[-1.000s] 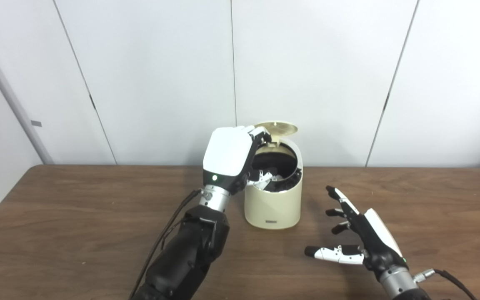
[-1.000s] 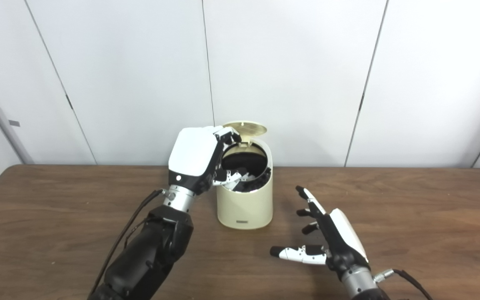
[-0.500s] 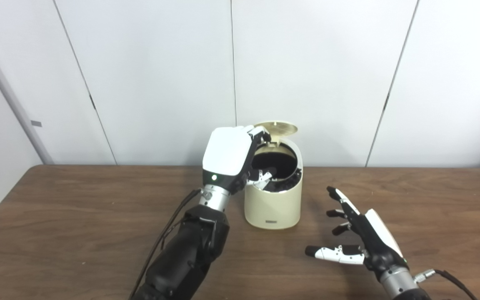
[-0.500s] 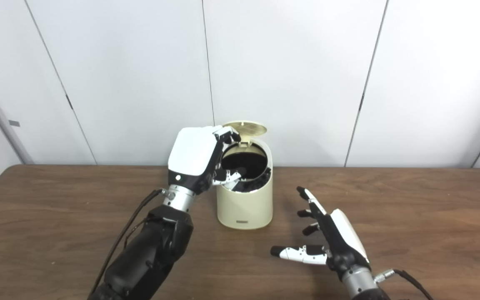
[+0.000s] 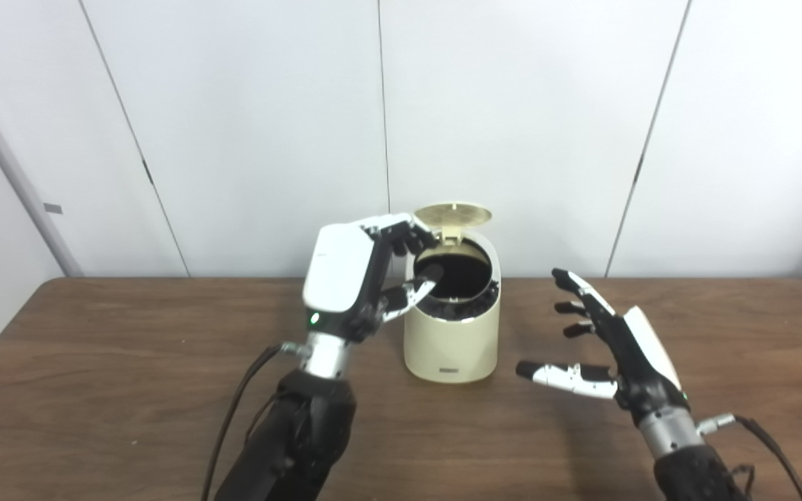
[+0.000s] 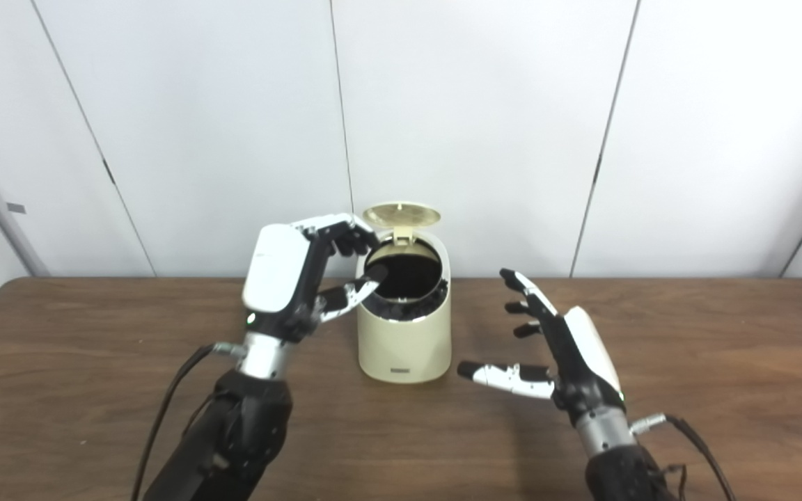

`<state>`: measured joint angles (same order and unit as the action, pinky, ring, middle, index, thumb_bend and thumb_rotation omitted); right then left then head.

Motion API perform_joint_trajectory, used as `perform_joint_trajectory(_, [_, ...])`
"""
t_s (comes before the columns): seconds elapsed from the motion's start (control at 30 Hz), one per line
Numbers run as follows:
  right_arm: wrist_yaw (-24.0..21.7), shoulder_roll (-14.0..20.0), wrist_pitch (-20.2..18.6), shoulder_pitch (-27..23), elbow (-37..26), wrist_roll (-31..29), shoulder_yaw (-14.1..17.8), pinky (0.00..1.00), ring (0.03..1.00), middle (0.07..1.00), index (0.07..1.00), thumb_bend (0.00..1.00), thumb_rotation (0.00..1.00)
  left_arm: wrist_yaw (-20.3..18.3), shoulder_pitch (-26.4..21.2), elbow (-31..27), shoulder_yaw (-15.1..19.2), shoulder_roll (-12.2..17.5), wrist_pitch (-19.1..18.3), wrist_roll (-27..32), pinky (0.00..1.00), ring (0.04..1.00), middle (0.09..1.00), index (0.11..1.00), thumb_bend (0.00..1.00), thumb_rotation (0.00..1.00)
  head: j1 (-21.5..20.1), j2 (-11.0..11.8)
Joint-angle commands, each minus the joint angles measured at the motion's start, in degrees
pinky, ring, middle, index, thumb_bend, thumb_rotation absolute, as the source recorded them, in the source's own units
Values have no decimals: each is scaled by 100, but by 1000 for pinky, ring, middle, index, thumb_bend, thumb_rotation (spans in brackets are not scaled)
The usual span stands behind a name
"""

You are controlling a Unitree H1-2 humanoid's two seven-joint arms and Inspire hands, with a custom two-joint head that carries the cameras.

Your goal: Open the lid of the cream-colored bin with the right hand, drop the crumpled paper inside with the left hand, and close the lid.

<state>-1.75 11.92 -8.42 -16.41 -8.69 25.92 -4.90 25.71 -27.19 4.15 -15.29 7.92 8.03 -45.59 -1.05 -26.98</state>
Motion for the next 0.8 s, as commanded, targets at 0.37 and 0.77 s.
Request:
perform_joint_trajectory(0.37, [-226, 439, 411, -1425, 58, 99, -195, 767, 855, 885, 870, 737, 417, -838, 984, -1351, 891, -3, -89, 1354, 452, 563, 607, 496, 506, 59, 5, 14])
perform_joint_trajectory(0.77, [-640, 510, 185, -2184, 277, 202, -309, 613, 815, 877, 862, 734, 430, -1656, 1966, -1556, 1344, 152, -99, 2346, 545, 660, 716, 739, 636, 192, 66, 61])
